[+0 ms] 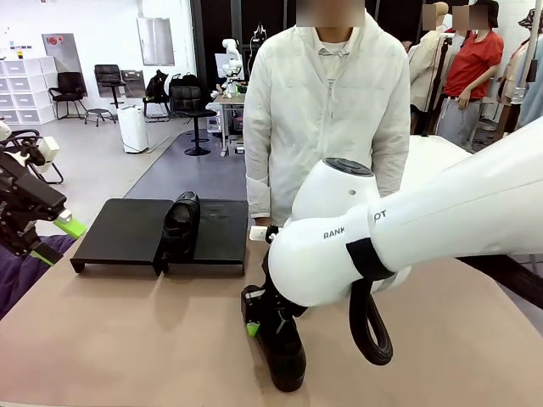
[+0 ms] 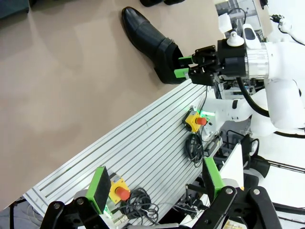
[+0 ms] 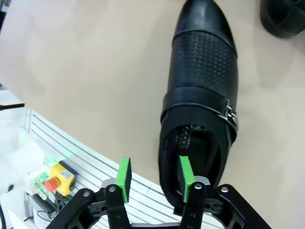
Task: Organize the shoes by placing them on the stand.
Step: Pick up one Shoe and place it in the middle of the table.
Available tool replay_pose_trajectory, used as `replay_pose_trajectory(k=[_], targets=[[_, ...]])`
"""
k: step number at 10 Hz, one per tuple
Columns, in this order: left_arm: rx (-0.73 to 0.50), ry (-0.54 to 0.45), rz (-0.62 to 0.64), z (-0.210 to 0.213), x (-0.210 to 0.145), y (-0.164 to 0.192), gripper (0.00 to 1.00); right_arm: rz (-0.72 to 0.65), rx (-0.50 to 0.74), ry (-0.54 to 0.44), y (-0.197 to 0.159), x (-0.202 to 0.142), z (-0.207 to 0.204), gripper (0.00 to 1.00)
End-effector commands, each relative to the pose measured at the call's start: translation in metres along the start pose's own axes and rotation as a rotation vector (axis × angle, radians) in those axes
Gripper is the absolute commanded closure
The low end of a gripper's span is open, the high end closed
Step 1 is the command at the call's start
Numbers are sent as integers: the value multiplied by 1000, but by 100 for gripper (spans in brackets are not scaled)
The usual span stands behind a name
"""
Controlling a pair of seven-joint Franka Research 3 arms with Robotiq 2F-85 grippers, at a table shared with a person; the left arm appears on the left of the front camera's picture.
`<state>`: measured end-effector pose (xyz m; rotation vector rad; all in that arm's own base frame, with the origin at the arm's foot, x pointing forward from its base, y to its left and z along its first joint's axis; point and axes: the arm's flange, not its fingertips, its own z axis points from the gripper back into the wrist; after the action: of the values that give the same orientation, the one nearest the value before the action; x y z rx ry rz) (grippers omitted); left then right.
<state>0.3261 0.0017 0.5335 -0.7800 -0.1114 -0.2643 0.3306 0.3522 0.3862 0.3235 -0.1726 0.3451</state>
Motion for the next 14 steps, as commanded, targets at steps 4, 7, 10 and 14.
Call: replay_pose_trajectory(k=[4, 7, 10, 14], targets=[[-23, -4, -20, 1, 0, 0, 0, -38, 210, 127, -94, -44, 132, 0], [-23, -4, -20, 1, 0, 0, 0, -120, 495, 115, -230, -96, 218, 0], [-23, -4, -20, 1, 0, 0, 0, -319, 633, -28, -329, -145, 249, 0], [-23, -4, -20, 1, 0, 0, 0, -367, 636, -32, -342, -167, 254, 0]])
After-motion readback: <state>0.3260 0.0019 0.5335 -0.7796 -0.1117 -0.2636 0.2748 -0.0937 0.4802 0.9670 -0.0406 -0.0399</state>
